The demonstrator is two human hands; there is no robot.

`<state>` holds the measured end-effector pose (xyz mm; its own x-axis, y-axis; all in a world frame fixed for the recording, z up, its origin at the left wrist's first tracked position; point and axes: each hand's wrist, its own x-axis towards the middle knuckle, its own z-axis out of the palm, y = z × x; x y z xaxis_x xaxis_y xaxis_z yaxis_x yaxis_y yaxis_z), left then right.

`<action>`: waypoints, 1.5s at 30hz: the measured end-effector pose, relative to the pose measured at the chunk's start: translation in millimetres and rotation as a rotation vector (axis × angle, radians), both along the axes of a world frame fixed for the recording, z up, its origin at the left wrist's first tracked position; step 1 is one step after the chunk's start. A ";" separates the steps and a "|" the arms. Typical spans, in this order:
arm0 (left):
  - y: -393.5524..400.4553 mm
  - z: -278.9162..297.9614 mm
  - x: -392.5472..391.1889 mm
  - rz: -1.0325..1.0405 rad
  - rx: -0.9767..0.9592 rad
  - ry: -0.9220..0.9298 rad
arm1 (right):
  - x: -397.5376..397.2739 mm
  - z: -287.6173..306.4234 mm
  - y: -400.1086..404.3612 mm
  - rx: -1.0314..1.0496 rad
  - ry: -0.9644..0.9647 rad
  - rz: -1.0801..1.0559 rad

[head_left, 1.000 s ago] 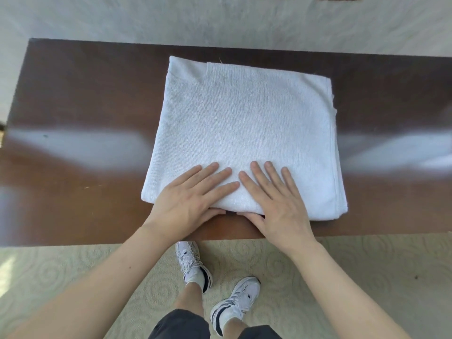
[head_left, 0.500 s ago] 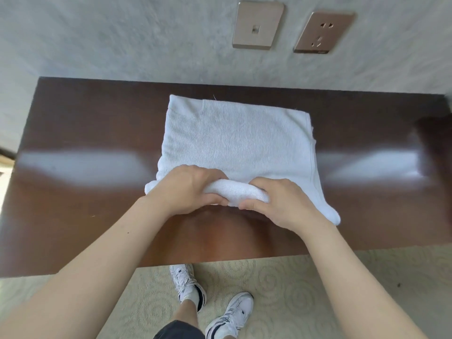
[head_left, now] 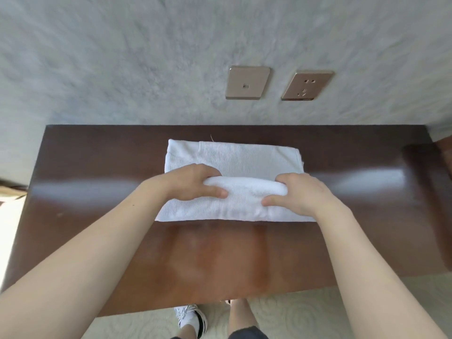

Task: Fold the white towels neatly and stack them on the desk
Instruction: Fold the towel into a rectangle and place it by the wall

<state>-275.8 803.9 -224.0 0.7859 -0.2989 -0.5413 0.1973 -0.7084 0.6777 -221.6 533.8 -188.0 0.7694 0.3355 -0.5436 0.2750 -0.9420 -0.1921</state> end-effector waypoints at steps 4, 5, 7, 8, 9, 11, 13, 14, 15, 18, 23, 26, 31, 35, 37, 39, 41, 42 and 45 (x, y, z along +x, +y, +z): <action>4.2 4.5 21.9 0.082 0.270 -0.072 | 37.5 -8.2 5.1 0.062 -0.027 0.019; 3.5 5.2 26.3 0.086 0.345 -0.095 | 46.7 -9.9 6.8 0.074 -0.031 0.024; 3.7 4.3 35.4 0.087 0.451 -0.117 | 64.5 -15.2 8.6 0.103 -0.027 0.030; 4.0 4.6 40.4 0.086 0.491 -0.113 | 73.5 -18.5 8.8 0.121 -0.025 0.033; 4.9 4.7 45.7 0.093 0.523 -0.101 | 82.8 -21.8 9.3 0.140 -0.019 0.038; 7.2 2.9 58.5 0.091 0.587 -0.098 | 102.2 -30.2 10.2 0.180 0.011 0.041; 7.2 -1.3 72.2 0.056 0.644 -0.139 | 119.8 -39.2 11.1 0.196 0.059 0.043; 7.2 -4.8 78.2 0.048 0.663 -0.156 | 127.3 -44.4 11.1 0.200 0.084 0.040; 7.7 -6.7 84.1 0.051 0.678 -0.167 | 133.7 -49.0 11.5 0.205 0.103 0.033; 22.2 -5.0 91.8 0.183 0.673 -0.158 | 149.0 -60.7 11.5 0.220 0.129 0.020; 58.9 -2.4 57.7 0.772 0.194 -0.112 | 168.7 -67.3 12.5 0.232 0.179 -0.015; 56.6 -11.4 49.5 0.994 -0.075 -0.111 | 175.7 -66.3 16.0 0.260 0.199 -0.039; 53.2 -22.2 46.4 1.028 -0.338 -0.075 | 178.1 -72.4 10.0 0.338 0.117 -0.130; 45.1 -30.7 40.8 0.983 -0.364 -0.068 | 174.6 -79.2 9.1 0.348 0.018 -0.171; 41.3 -29.8 41.5 1.031 -0.305 -0.160 | 172.6 -80.4 10.7 0.341 -0.033 -0.151; 39.4 -32.4 39.1 1.048 -0.205 -0.258 | 169.2 -81.8 9.1 0.322 -0.097 -0.126; 36.3 -38.5 36.0 1.032 -0.090 -0.293 | 166.7 -83.5 7.4 0.254 -0.200 -0.113; 33.9 -43.3 34.8 1.024 -0.039 -0.276 | 165.9 -83.9 7.7 0.205 -0.252 -0.100; 27.6 -56.1 34.8 1.059 0.086 -0.185 | 165.2 -83.4 12.3 0.095 -0.357 -0.022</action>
